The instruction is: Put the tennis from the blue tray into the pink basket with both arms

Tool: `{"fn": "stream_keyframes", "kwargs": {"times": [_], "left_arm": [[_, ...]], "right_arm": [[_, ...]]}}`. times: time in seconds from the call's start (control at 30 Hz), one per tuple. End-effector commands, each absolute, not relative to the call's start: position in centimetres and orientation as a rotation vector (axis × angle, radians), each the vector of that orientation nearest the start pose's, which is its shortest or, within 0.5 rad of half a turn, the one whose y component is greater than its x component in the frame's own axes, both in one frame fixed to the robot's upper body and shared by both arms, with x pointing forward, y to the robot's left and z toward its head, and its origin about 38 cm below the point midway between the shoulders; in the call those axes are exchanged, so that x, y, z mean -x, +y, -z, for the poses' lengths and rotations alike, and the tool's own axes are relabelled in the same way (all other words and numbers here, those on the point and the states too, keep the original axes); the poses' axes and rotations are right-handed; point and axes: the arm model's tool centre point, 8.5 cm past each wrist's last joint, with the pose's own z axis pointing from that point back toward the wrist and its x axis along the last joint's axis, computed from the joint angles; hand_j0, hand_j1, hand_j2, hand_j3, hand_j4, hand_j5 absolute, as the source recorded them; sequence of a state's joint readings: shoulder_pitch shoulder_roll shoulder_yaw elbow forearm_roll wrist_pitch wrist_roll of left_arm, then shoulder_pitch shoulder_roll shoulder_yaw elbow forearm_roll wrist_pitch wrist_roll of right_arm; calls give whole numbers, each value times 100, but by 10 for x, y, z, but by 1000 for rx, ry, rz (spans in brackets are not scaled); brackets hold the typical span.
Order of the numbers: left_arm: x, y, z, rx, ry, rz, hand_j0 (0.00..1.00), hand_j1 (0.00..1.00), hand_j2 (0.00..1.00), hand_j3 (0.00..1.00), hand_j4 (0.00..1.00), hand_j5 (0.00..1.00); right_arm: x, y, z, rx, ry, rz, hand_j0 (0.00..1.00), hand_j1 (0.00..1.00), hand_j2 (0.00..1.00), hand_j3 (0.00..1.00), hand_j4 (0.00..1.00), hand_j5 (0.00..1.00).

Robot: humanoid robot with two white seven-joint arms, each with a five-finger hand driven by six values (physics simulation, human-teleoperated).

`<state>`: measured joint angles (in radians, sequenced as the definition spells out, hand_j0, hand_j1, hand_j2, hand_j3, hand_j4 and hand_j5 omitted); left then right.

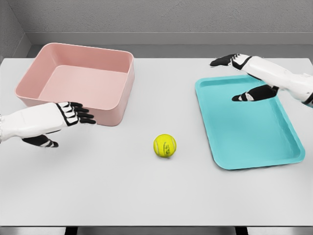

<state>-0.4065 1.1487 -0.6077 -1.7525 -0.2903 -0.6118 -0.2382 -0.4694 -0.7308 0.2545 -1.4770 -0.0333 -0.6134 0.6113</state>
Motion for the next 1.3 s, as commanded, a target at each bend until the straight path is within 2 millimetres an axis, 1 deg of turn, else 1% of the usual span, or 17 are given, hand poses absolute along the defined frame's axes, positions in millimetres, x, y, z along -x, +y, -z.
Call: {"fn": "stream_keyframes", "kwargs": {"times": [0.0, 0.07, 0.13, 0.17, 0.27, 0.3, 0.4, 0.6, 0.67, 0.73, 0.77, 0.8, 0.83, 0.9, 1.0, 1.13, 1.27], "left_arm": [[-349, 315, -228, -304, -1592, 2087, 100, 100, 100, 100, 100, 100], [-355, 295, -227, -269, -1621, 2105, 100, 100, 100, 100, 100, 100], [-361, 249, -222, -162, -1679, 2170, 100, 100, 100, 100, 100, 100], [-362, 235, -219, -123, -1672, 2208, 100, 100, 100, 100, 100, 100], [-364, 201, -222, -58, -1701, 2287, 100, 100, 100, 100, 100, 100], [-363, 188, -219, -22, -1704, 2311, 100, 100, 100, 100, 100, 100], [-362, 167, -220, 8, -1738, 2335, 100, 100, 100, 100, 100, 100], [-366, 141, -238, 12, -1839, 2339, 100, 100, 100, 100, 100, 100], [-367, 135, -238, 17, -1851, 2337, 100, 100, 100, 100, 100, 100], [-367, 127, -232, -33, -1832, 2390, 100, 100, 100, 100, 100, 100], [-366, 122, -223, -15, -1804, 2418, 100, 100, 100, 100, 100, 100], [-373, 115, -218, -11, -1793, 2415, 100, 100, 100, 100, 100, 100], [-381, 114, -211, -10, -1768, 2404, 100, 100, 100, 100, 100, 100], [-380, 114, -205, -15, -1747, 2421, 100, 100, 100, 100, 100, 100], [-375, 111, -185, 43, -1681, 2452, 100, 100, 100, 100, 100, 100], [-374, 109, -183, 52, -1682, 2454, 100, 100, 100, 100, 100, 100], [-377, 112, -181, 47, -1669, 2449, 100, 100, 100, 100, 100, 100]], "right_arm": [[-417, -357, -286, 257, -1860, -1558, 100, 100, 100, 100, 100, 100], [-415, -370, -298, 274, -1871, -1534, 100, 100, 100, 100, 100, 100], [-415, -372, -299, 279, -1870, -1531, 100, 100, 100, 100, 100, 100], [-416, -372, -300, 281, -1871, -1529, 100, 100, 100, 100, 100, 100], [-416, -376, -302, 293, -1872, -1521, 100, 100, 100, 100, 100, 100], [-419, -389, -301, 316, -1858, -1483, 100, 100, 100, 100, 100, 100], [-421, -401, -298, 357, -1807, -1491, 100, 100, 100, 100, 100, 100], [-423, -402, -293, 376, -1779, -1501, 100, 100, 100, 100, 100, 100], [-423, -401, -293, 374, -1783, -1504, 100, 100, 100, 100, 100, 100], [-423, -396, -292, 364, -1783, -1519, 100, 100, 100, 100, 100, 100], [-422, -393, -293, 360, -1787, -1527, 100, 100, 100, 100, 100, 100], [-423, -390, -295, 359, -1789, -1539, 100, 100, 100, 100, 100, 100], [-424, -388, -296, 357, -1791, -1547, 100, 100, 100, 100, 100, 100], [-426, -381, -298, 348, -1795, -1567, 100, 100, 100, 100, 100, 100], [-428, -377, -302, 345, -1801, -1582, 100, 100, 100, 100, 100, 100], [-429, -370, -301, 333, -1802, -1599, 100, 100, 100, 100, 100, 100], [-431, -370, -310, 348, -1819, -1601, 100, 100, 100, 100, 100, 100]]}}
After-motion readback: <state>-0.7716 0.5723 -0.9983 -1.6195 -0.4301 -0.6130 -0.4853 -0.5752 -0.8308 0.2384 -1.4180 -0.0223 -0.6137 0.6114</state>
